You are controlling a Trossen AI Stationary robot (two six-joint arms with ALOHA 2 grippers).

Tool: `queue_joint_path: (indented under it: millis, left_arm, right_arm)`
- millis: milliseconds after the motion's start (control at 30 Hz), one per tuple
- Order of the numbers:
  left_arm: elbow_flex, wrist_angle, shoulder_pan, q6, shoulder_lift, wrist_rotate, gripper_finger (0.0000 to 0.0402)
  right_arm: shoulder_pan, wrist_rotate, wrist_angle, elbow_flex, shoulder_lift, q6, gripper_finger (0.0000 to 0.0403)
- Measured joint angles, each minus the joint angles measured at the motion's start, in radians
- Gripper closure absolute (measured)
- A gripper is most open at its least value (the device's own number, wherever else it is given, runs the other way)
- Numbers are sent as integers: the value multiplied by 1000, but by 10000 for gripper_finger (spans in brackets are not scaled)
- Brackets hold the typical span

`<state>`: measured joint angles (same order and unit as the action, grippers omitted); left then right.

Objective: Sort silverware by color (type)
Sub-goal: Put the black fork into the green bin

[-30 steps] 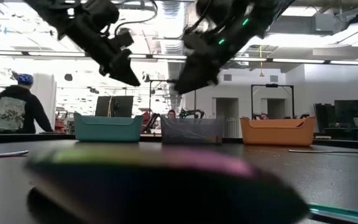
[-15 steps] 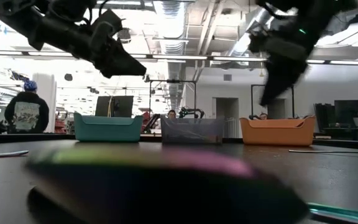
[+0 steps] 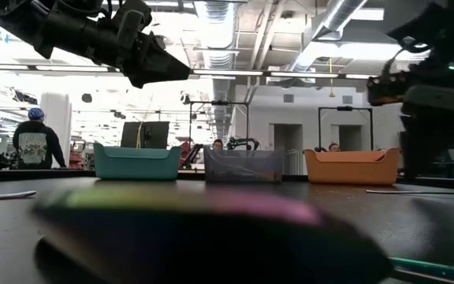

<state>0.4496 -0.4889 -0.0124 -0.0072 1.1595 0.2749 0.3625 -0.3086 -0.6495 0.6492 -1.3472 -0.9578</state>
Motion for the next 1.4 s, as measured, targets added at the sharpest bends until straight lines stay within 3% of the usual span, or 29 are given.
queue_joint_path:
  millis: [200, 433, 767, 1000, 1167, 1400]
  left_arm:
    - [0, 1, 0, 3, 0, 3, 280]
    - [0, 1, 0, 3, 0, 3, 280]
    - [0, -1, 0, 23, 0, -43, 280]
    - [0, -85, 1, 6, 43, -85, 280]
    - [-1, -221, 1, -12, 146, -85, 280]
    - [1, -343, 1, -16, 252, -85, 278]
  right_arm:
    - [55, 93, -91, -40, 0, -106, 233]
    - [70, 98, -37, -85, 3, -110, 265]
    - [29, 66, 21, -107, 4, -17, 389]
    - [-52, -71, 299, -96, -6, 147, 397]
    - [-111, -192, 667, -85, -3, 393, 398]
    - [-180, -172, 1058, -84, -3, 701, 400]
